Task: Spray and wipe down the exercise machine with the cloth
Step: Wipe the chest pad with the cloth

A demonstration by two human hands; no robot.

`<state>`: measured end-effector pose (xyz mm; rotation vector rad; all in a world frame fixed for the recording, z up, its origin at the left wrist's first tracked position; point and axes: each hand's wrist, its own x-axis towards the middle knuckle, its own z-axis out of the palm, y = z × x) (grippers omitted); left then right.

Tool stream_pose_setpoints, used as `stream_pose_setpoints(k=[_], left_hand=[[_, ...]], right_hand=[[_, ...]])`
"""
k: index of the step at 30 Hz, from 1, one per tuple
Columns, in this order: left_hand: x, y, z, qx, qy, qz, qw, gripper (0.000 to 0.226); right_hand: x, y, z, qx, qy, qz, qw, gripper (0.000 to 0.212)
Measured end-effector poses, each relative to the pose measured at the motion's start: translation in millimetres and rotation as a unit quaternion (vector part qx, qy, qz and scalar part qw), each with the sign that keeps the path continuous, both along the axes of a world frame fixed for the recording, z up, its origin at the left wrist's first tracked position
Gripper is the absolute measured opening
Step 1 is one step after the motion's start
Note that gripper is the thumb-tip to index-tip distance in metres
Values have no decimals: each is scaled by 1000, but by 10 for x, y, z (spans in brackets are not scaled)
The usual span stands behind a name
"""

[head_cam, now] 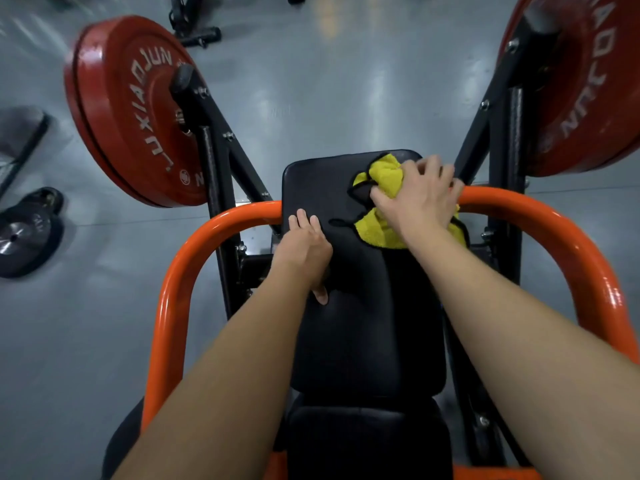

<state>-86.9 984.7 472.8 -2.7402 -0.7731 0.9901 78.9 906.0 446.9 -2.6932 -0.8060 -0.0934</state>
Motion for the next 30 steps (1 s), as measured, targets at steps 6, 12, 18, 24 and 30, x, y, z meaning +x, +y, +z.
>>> stream_pose_setpoints(k=[6, 12, 18, 24, 30], left_hand=[[-12, 2, -27, 4, -3, 11, 1000, 152], [-107, 46, -73, -7, -46, 25, 999, 157], [-45, 34, -125, 0, -3, 11, 1000, 156], [8, -30, -51, 36, 46, -37, 998, 147], [171, 25, -182, 16, 85, 10, 996, 151]], right_hand=[[-538, -484, -258, 25, -48, 26, 998, 53], [-1157, -1224, -573, 21, -53, 65, 996, 45], [-590, -919, -562, 54, -126, 139, 981, 44], [6, -28, -173, 159, 56, -95, 981, 51], [-184, -329, -133, 222, 162, -65, 959, 57]])
